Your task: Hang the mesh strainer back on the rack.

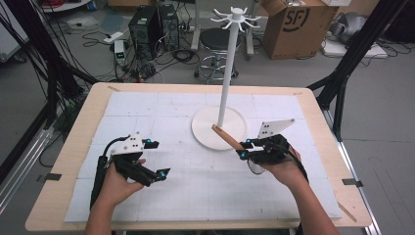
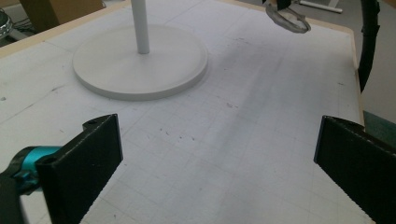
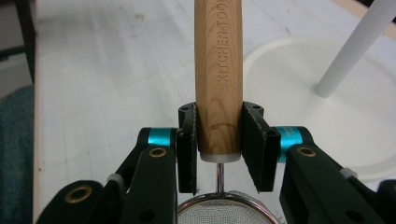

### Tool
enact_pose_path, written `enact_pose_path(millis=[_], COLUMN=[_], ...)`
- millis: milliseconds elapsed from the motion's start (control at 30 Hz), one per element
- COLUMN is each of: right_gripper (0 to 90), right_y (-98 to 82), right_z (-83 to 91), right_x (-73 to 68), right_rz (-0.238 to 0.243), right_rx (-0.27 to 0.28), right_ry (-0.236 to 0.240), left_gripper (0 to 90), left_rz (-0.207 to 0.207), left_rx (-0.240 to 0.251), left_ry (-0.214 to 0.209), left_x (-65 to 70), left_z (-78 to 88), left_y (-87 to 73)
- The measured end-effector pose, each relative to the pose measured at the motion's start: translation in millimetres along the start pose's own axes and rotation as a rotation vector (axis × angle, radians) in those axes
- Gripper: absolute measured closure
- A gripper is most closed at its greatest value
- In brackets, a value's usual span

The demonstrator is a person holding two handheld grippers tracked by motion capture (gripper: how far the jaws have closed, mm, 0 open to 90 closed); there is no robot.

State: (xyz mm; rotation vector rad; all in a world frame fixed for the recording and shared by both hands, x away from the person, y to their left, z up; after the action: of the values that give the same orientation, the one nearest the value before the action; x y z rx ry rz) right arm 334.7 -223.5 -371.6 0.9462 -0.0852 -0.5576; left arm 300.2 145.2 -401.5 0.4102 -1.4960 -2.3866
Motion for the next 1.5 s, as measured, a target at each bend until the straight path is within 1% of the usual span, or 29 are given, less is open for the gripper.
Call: enact_pose_path(millis=[100, 267, 367, 400, 433, 467, 533, 667, 700, 767, 800, 900, 967, 1033, 1100, 1167, 1233, 1300, 1367, 1500], right_gripper=[68.8, 68.8, 68.8, 68.8, 68.8, 68.8, 68.7, 68.7, 68.7, 68.7, 68.7, 68.7, 68.7, 68.7, 68.7, 68.7, 68.7, 68.7, 68.7, 68.7], right_y=[5.8, 15.8, 22.3, 24.7, 24.7, 29.4, 34.1, 43.3, 45.0, 48.4, 50.2, 56.6, 62.2, 68.3, 74.0, 78.8, 82.7, 86.2, 87.9, 96.8], right_z=[8.7, 22.6, 30.4, 32.9, 32.9, 37.9, 43.0, 52.6, 54.7, 58.4, 60.4, 66.6, 71.8, 77.5, 83.1, 88.8, 94.2, 98.6, 100.4, 105.6], right_x=[1.0, 4.6, 6.7, 7.5, 7.5, 9.0, 10.9, 17.4, 18.5, 21.2, 22.6, 26.9, 28.8, 30.4, 31.7, 33.6, 35.5, 37.3, 38.0, 42.3], right_rz=[-0.003, -0.009, -0.006, -0.004, -0.004, -0.003, -0.010, -0.011, -0.018, -0.006, -0.012, -0.002, -0.004, 0.008, 0.018, 0.023, 0.028, 0.030, 0.032, 0.034], right_rx=[0.051, 0.115, 0.146, 0.158, 0.158, 0.180, 0.198, 0.241, 0.242, 0.254, 0.259, 0.270, 0.281, 0.288, 0.296, 0.309, 0.334, 0.348, 0.352, 0.355], right_ry=[0.027, 0.047, 0.055, 0.054, 0.054, 0.059, 0.062, 0.070, 0.079, 0.088, 0.087, 0.073, 0.073, 0.082, 0.081, 0.075, 0.079, 0.078, 0.074, 0.060], left_gripper=[1.7, 1.7, 1.7, 1.7, 1.7, 1.6, 1.7, 1.7, 1.7, 1.7, 1.7, 1.7, 1.7, 1.7, 1.6, 1.7, 1.7, 1.7, 1.7, 1.7], left_rz=[0.000, 0.002, 0.002, 0.008, 0.007, 0.007, 0.006, 0.001, 0.003, 0.001, 0.001, 0.004, 0.004, 0.004, 0.000, -0.001, 0.001, -0.001, 0.000, 0.001], left_rx=[0.000, 0.006, 0.009, 0.011, 0.011, 0.013, 0.024, 0.021, 0.020, 0.024, 0.024, 0.029, 0.028, 0.025, 0.028, 0.028, 0.029, 0.034, 0.033, 0.033], left_ry=[0.000, 0.002, 0.000, 0.002, 0.005, 0.003, 0.003, -0.004, -0.006, -0.003, -0.003, -0.010, -0.010, -0.016, -0.025, -0.027, -0.024, -0.022, -0.022, -0.024], left_x=[0.0, 0.0, -0.2, 0.0, -0.2, -0.3, 0.0, 0.6, 0.6, 0.3, 0.3, 0.6, 0.6, 1.1, 1.7, 1.8, 1.9, 1.6, 1.7, 2.0], left_z=[0.1, 0.4, 0.8, 0.8, 1.0, 1.7, 2.1, 2.4, 2.3, 2.1, 2.1, 2.5, 2.4, 1.7, 1.0, 1.1, 1.4, 2.2, 2.4, 1.6], left_y=[0.0, 0.0, 0.1, 0.2, 0.2, 0.4, 0.9, 1.3, 1.2, 1.3, 1.3, 1.5, 1.5, 1.3, 1.6, 1.7, 1.7, 1.9, 2.0, 1.9])
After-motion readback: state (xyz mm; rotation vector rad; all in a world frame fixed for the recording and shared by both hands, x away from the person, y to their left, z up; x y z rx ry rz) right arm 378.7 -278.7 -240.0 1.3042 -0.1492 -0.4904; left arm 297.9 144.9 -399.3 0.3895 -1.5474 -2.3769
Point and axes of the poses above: each handheld gripper's, and its own axes: z roughly backward along the jaws, y roughly out of its top, x roughly to its right, the point moved 3 cm from there along -z, roughly forward along the jaws, and after that the axes turned 10 degrees about -z, right-handed, at the moved point
